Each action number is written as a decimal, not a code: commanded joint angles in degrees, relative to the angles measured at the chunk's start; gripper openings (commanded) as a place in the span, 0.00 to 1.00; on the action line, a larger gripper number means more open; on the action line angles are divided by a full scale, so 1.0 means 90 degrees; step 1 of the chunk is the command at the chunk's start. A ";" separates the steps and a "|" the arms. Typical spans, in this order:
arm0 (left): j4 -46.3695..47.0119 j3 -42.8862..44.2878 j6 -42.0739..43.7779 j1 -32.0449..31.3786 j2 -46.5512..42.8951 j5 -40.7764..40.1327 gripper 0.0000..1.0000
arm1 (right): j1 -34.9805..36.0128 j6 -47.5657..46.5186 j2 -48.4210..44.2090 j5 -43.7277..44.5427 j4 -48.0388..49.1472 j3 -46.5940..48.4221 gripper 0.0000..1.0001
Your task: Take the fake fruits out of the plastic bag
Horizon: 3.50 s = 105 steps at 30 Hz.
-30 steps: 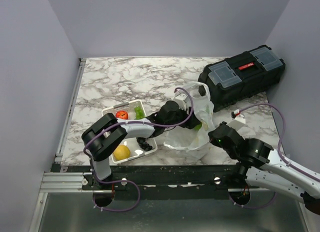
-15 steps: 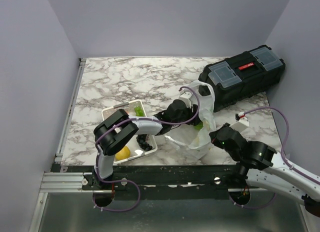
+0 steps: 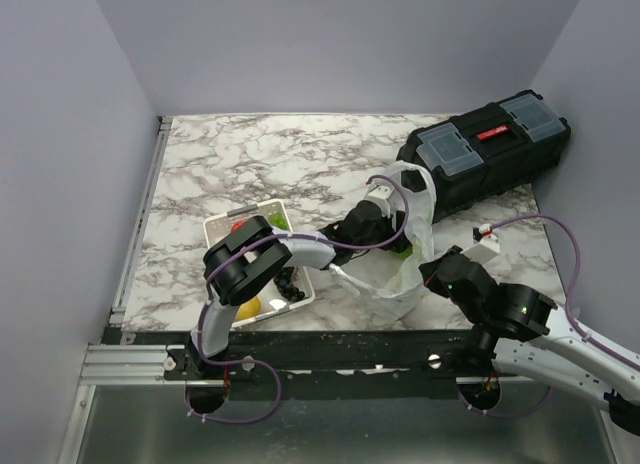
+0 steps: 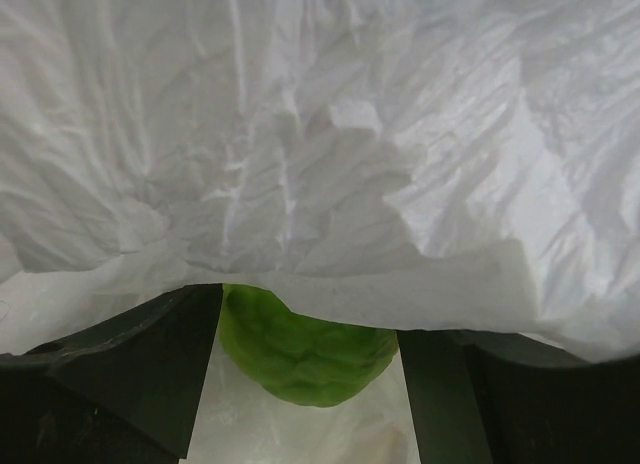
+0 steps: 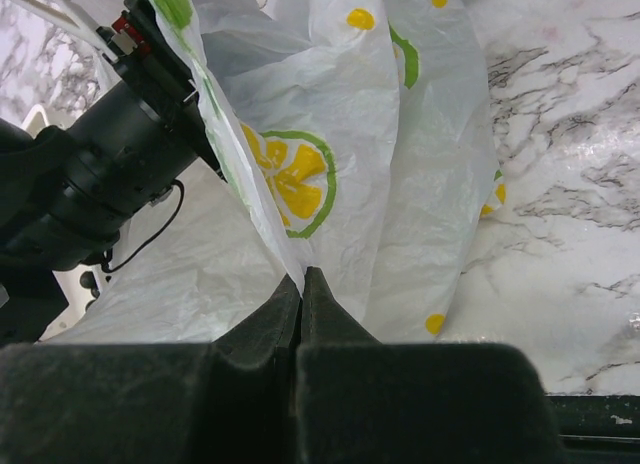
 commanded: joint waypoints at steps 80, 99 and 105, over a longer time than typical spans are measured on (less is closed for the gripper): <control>-0.1629 -0.2820 0.0536 0.0735 -0.4652 0.2349 0.42 | -0.0095 -0.2352 0.2900 0.0308 0.2193 0.0709 0.01; -0.1719 -0.2400 0.1313 -0.0012 -0.2817 0.1152 0.72 | -0.0093 -0.2192 0.2067 0.0488 0.1827 0.0470 0.01; -0.1746 -0.2024 0.1477 -0.0014 -0.2425 0.0753 0.66 | -0.0093 -0.2126 0.1940 0.0488 0.1828 0.0349 0.01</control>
